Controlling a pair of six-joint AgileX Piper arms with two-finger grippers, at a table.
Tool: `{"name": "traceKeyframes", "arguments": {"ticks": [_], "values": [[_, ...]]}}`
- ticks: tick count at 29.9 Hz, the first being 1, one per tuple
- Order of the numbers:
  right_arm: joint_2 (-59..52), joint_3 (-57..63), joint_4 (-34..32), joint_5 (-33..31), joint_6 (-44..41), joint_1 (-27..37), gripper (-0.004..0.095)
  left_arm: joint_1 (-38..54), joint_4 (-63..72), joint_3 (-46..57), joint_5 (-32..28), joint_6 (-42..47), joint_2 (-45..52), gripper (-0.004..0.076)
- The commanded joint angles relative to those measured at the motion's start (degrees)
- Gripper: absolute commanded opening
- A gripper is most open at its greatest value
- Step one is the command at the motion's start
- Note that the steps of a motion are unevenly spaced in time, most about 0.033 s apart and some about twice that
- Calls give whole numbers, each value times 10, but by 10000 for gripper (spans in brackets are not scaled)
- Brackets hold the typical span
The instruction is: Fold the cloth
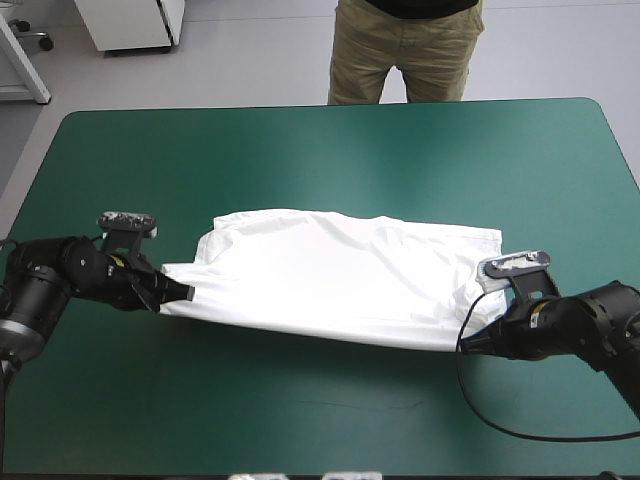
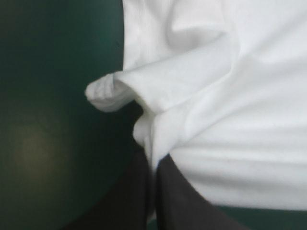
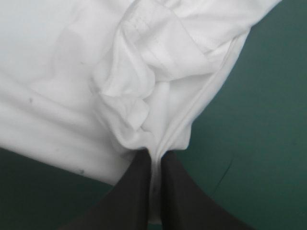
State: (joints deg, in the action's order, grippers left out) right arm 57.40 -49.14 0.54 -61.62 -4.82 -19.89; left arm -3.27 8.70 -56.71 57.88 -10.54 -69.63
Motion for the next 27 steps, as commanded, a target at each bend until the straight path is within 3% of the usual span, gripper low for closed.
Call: {"name": "traceKeyframes", "arguments": {"ticks": [1,6,10,18,27], "values": [[29,-53,-31,31,5,1,-17,0,4,-71,-39,7,-23,-9],[100,-95,-41,74,6,14,-17,0,34,-150,-79,7,-114,-9],[155,-132,-35,124,21,68,-17,0,79,-198,-103,-4,-188,-9],[275,-218,107,145,151,165,-17,0,184,-259,-127,-60,-301,-9],[394,-265,100,172,152,172,-3,0,256,-263,-172,-113,-353,-9]]}}
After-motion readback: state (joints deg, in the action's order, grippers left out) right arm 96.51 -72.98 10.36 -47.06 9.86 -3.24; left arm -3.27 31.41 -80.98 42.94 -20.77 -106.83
